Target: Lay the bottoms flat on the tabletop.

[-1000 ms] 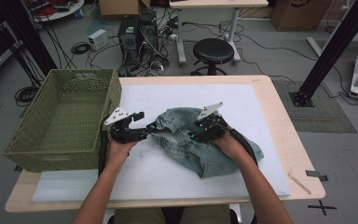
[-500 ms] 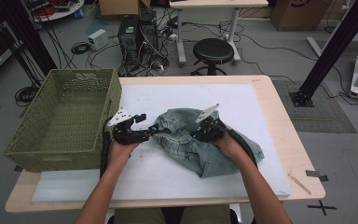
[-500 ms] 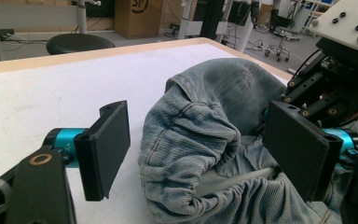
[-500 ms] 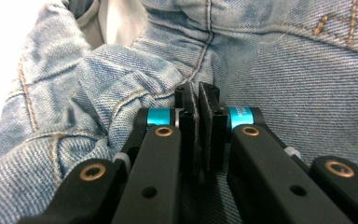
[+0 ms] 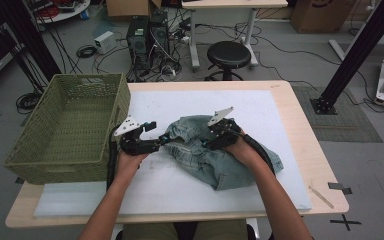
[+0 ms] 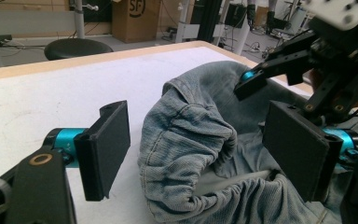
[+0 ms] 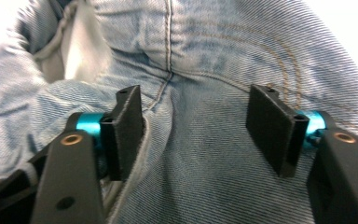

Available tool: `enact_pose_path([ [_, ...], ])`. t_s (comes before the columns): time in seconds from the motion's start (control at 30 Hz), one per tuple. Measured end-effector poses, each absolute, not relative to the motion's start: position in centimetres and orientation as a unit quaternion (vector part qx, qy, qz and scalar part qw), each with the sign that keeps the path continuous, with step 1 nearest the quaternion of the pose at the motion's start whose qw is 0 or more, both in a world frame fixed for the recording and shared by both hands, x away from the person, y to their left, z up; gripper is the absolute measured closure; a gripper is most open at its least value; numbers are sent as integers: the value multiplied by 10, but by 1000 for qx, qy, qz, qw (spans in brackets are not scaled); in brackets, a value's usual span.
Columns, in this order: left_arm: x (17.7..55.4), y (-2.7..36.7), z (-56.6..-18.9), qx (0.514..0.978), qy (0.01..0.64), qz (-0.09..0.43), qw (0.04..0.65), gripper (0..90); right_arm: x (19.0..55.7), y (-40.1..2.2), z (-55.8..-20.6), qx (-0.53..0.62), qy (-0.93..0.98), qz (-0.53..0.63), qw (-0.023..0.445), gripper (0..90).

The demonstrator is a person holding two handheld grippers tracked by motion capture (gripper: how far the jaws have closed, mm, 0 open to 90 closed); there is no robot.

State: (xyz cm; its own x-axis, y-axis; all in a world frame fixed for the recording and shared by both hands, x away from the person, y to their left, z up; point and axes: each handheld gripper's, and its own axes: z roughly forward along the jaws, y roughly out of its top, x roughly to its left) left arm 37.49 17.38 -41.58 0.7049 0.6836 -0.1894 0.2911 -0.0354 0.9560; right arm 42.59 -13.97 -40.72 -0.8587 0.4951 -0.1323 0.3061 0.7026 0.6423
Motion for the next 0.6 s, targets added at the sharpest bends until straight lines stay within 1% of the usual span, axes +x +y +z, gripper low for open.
enact_pose_path([
  [0.07,375,174,-416,701,349,163,601,232,428,-140,-409,218,916,304,148,368],
  [0.2,375,173,-417,704,349,160,597,233,434,-141,-415,221,923,291,118,510],
  [0.23,375,172,-417,704,348,161,597,233,435,-142,-416,224,924,289,115,533],
  [0.37,374,173,-415,703,347,165,598,237,438,-144,-417,237,920,296,100,547],
  [0.47,374,175,-414,699,349,168,602,243,439,-150,-414,260,905,324,88,546],
  [0.6,375,176,-416,700,351,165,600,244,437,-155,-404,264,899,334,107,556],
])
